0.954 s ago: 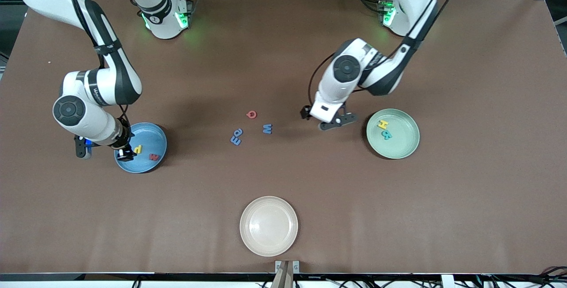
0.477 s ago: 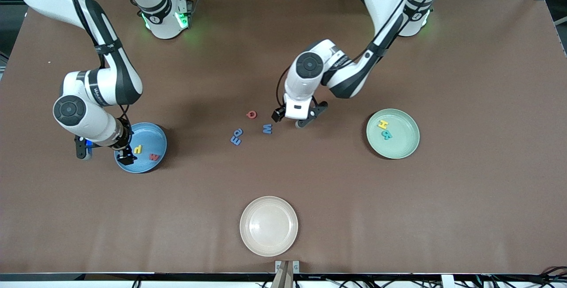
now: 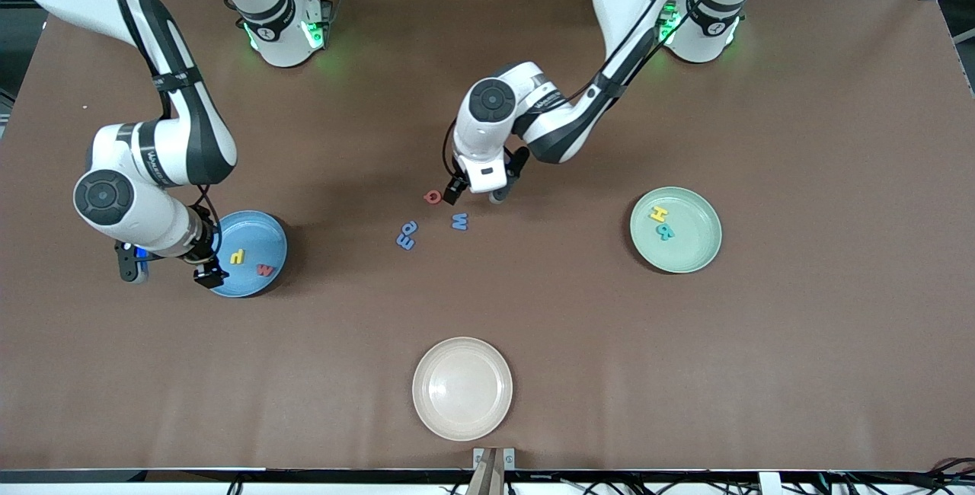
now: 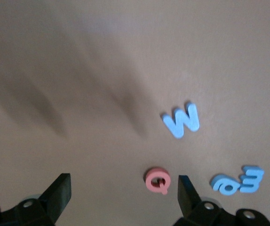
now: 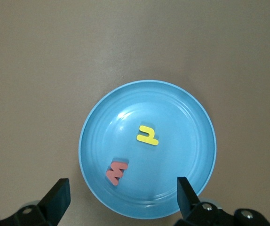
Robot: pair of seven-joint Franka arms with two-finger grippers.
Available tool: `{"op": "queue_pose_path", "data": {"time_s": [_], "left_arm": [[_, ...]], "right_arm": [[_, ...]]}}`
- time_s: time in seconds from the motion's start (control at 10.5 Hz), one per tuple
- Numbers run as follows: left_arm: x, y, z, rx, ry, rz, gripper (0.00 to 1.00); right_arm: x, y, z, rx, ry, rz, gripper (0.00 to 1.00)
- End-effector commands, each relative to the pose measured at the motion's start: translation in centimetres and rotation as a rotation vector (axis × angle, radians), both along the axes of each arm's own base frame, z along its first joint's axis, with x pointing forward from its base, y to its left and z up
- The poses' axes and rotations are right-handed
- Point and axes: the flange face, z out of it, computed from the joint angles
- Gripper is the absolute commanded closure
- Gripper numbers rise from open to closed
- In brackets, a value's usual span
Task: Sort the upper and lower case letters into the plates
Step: 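Move the left gripper toward the blue W and red G letters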
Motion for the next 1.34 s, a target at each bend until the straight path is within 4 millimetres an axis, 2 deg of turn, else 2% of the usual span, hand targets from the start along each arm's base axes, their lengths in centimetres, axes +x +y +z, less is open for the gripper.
{"op": "queue_pose_path", "data": {"time_s": [0.0, 0.19, 0.38, 0.67, 0.76, 0.86, 1.05, 1.14, 1.24], "left_arm": [[0.5, -2.6, -1.9, -0.022, 0.012, 0.029, 0.00], [1.3, -3.2, -3.0, -0.027, 0.024, 0.090, 0.00], [1.7, -3.0, -3.3, -0.023, 0.021, 0.100, 0.00], [1.2, -3.3, -3.6, -0.014, 0.014, 0.085, 0.00], [1.1, -3.2, -4.0, 0.013, -0.032, 0.024, 0.00], [0.2, -3.7, -4.3, 0.039, -0.083, -0.062, 0.00], [-0.1, -4.0, -4.4, 0.039, -0.087, -0.113, 0.00], [-0.5, -4.7, -4.6, 0.049, -0.074, -0.122, 0.00], [0.2, -5.3, -5.0, 0.097, -0.039, -0.126, 0.00]], "right_arm": [[1.0, 1.8, -0.9, 0.002, 0.015, 0.037, 0.00], [0.8, 2.6, -0.9, 0.016, 0.020, 0.037, 0.00], [0.7, 2.9, -1.0, 0.014, 0.033, 0.042, 0.00], [1.1, 3.3, -0.4, 0.017, 0.019, 0.044, 0.00], [1.1, 3.4, -0.4, 0.017, 0.019, 0.046, 0.00], [1.2, 3.5, -0.2, 0.017, 0.017, 0.049, 0.00], [1.4, 3.5, 0.0, 0.018, 0.011, 0.049, 0.00], [1.3, 4.0, 0.0, 0.018, 0.011, 0.056, 0.00], [1.2, 4.7, -0.1, 0.017, 0.014, 0.065, 0.00]]}}
